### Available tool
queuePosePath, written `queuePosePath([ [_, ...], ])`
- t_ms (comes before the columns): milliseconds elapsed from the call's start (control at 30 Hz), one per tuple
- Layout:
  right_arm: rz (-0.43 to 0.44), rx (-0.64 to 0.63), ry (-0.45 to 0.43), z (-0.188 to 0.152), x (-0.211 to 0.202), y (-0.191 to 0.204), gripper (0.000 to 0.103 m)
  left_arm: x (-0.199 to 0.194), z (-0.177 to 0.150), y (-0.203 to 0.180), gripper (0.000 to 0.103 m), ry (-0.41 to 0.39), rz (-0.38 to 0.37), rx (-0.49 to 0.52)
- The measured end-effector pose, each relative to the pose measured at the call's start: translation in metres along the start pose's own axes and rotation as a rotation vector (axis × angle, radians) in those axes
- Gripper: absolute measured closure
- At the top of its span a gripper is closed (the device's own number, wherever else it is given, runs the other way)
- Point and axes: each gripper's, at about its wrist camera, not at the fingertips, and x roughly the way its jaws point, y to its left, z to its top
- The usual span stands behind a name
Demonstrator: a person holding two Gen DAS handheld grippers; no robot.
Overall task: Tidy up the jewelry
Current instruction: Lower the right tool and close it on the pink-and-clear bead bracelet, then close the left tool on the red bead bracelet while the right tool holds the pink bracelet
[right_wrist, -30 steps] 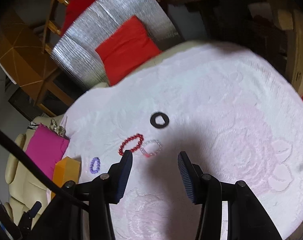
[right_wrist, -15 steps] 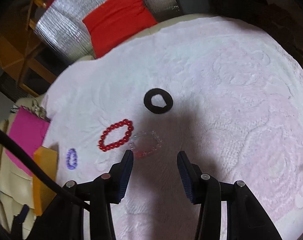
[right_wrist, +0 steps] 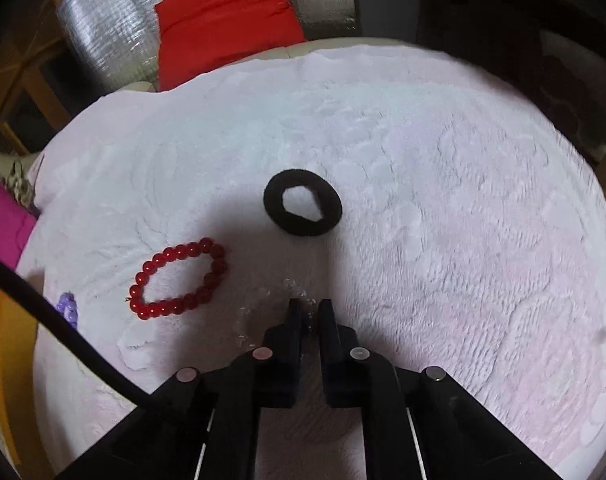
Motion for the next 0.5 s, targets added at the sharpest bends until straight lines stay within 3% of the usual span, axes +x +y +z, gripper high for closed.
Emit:
queuePosePath([
  [133, 0.044, 0.018, -0.008, 0.002, -0.012, -0.013, 0.095, 0.004, 0.006, -0.007, 0.019, 0.002, -0.013, -0.001],
  [233, 0.124, 0.08, -0.028, 0.007, -0.027, -0.036, 0.094, 0.009, 0.016, -0.018, 0.019, -0.001, -0.045, 0.004],
  [500, 0.287, 0.245, -0.021, 0.007, -0.05, -0.098, 0.094, 0.048, 0.061, -0.067, 0.019, 0.0, -0.148, 0.024],
])
